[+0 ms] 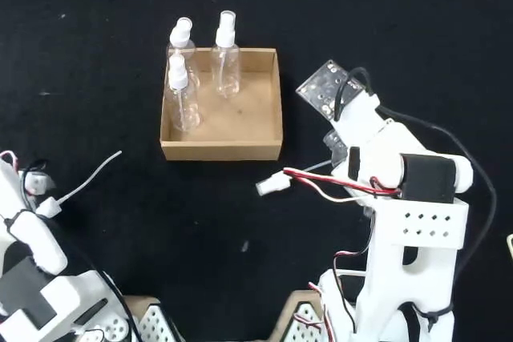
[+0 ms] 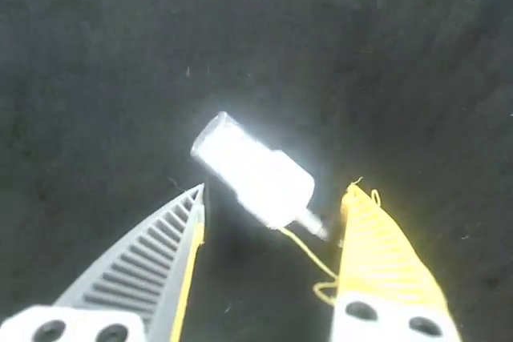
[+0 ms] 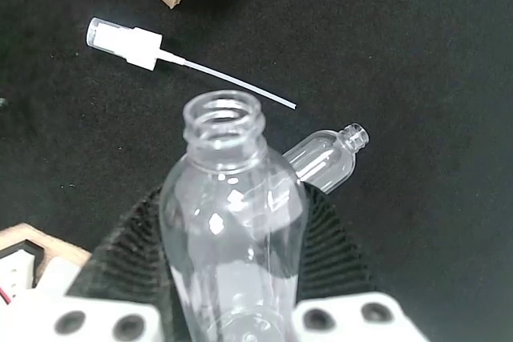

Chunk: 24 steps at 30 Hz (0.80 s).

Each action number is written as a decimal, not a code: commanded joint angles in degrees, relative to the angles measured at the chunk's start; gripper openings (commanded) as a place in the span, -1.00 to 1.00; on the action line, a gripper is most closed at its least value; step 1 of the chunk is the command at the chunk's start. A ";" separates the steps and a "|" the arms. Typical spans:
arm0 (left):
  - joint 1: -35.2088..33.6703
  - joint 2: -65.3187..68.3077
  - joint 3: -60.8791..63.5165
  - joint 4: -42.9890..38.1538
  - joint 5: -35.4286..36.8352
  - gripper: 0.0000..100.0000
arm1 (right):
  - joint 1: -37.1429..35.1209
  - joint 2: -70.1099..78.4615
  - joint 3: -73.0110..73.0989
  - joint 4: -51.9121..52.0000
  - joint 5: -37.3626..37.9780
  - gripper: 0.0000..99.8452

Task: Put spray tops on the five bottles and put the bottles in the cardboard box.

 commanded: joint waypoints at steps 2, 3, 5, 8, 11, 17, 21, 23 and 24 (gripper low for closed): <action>0.48 -2.02 0.13 -1.32 4.13 -0.30 | 0.97 -1.80 -0.40 0.00 1.58 -0.98; 0.48 -1.85 0.13 -1.32 4.75 -0.25 | 0.97 -1.80 -0.04 0.00 2.02 -0.98; 0.57 -1.85 1.36 -1.41 4.75 -0.22 | 0.97 -1.80 0.22 0.00 2.20 -0.98; 0.57 -1.85 3.30 -1.85 4.66 -0.26 | 0.97 -1.89 -0.04 0.00 2.11 -0.98; 0.31 -1.85 3.47 -2.02 4.75 -0.29 | 0.97 -1.89 -0.04 0.00 2.11 -0.98; 0.22 -1.76 8.04 -12.22 5.01 -0.29 | 0.97 -1.89 -0.04 0.09 2.11 -0.98; 0.22 -1.76 11.03 -17.49 5.01 -0.29 | 0.97 -1.89 -0.04 0.09 2.11 -0.98; -0.22 -1.85 11.03 -17.58 5.10 -0.34 | 0.97 -1.89 -0.04 0.09 2.11 -0.98; -1.01 -2.20 11.03 -17.41 5.19 -0.41 | 0.97 -1.89 -0.04 0.09 2.11 -0.98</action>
